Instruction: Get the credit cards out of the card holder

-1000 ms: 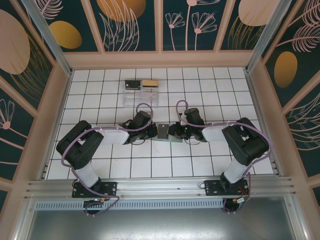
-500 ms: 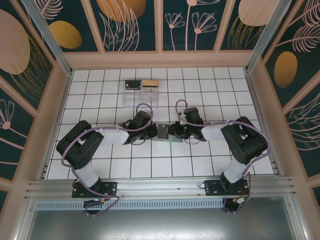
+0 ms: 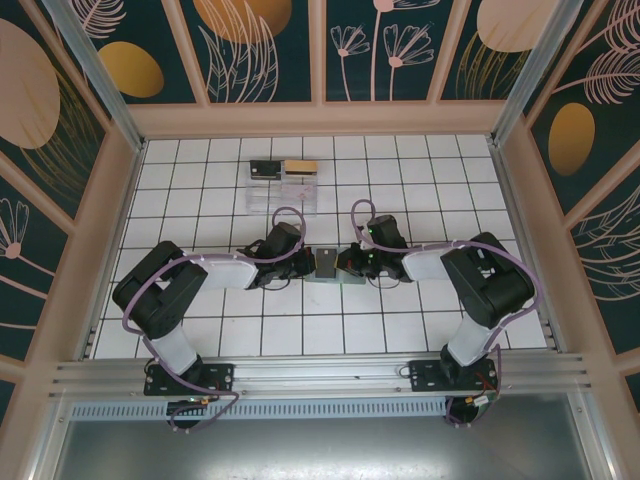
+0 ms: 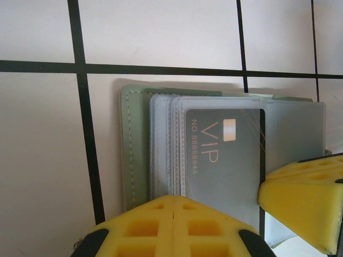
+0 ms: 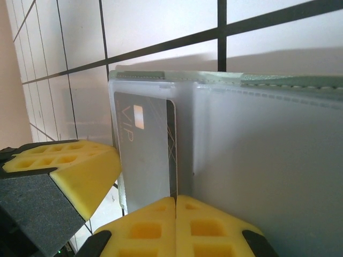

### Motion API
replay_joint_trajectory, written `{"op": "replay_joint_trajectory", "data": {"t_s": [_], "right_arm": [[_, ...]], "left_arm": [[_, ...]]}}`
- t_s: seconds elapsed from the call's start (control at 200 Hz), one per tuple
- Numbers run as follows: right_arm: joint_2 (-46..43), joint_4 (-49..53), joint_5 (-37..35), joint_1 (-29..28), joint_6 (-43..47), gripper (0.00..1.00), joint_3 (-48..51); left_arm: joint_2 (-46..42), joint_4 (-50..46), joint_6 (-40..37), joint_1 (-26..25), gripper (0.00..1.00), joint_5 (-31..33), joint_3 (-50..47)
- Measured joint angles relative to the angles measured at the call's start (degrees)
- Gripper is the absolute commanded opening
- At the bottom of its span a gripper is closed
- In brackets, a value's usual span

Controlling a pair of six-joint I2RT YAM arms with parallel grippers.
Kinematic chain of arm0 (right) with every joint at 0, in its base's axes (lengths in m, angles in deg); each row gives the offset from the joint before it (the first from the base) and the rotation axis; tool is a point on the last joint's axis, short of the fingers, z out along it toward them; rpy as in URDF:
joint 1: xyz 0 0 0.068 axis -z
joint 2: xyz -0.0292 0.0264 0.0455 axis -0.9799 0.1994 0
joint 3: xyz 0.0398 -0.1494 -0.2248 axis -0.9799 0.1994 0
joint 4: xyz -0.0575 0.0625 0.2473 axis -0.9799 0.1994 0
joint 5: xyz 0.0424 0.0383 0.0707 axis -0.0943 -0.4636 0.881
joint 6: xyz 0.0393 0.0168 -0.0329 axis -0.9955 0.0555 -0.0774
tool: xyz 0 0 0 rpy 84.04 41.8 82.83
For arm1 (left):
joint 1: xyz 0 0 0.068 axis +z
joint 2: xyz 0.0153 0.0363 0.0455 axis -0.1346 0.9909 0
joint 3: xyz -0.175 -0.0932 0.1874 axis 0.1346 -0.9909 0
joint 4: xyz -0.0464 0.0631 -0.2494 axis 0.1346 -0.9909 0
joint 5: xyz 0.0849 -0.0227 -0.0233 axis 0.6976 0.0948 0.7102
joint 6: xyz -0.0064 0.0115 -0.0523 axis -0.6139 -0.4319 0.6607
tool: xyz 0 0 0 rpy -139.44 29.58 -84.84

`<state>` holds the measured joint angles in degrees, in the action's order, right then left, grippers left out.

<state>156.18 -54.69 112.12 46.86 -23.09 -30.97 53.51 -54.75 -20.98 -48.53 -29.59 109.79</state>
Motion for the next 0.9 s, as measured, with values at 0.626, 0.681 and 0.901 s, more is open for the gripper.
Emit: {"op": "replay_joint_trajectory", "data": {"t_s": [0.626,0.681,0.901], "right_arm": [[-2.82,0.24,1.68,4.22,1.14,0.0,2.86],[-2.8,0.26,1.79,4.22,1.14,0.0,2.86],[-2.4,0.26,1.92,4.22,1.22,0.0,2.86]], "left_arm": [[0.0,-0.26,0.17,0.0,0.0,0.22,0.04],[0.0,-0.57,0.17,0.0,0.0,0.22,0.17],[0.0,-1.05,0.17,0.0,0.0,0.22,0.37]]}}
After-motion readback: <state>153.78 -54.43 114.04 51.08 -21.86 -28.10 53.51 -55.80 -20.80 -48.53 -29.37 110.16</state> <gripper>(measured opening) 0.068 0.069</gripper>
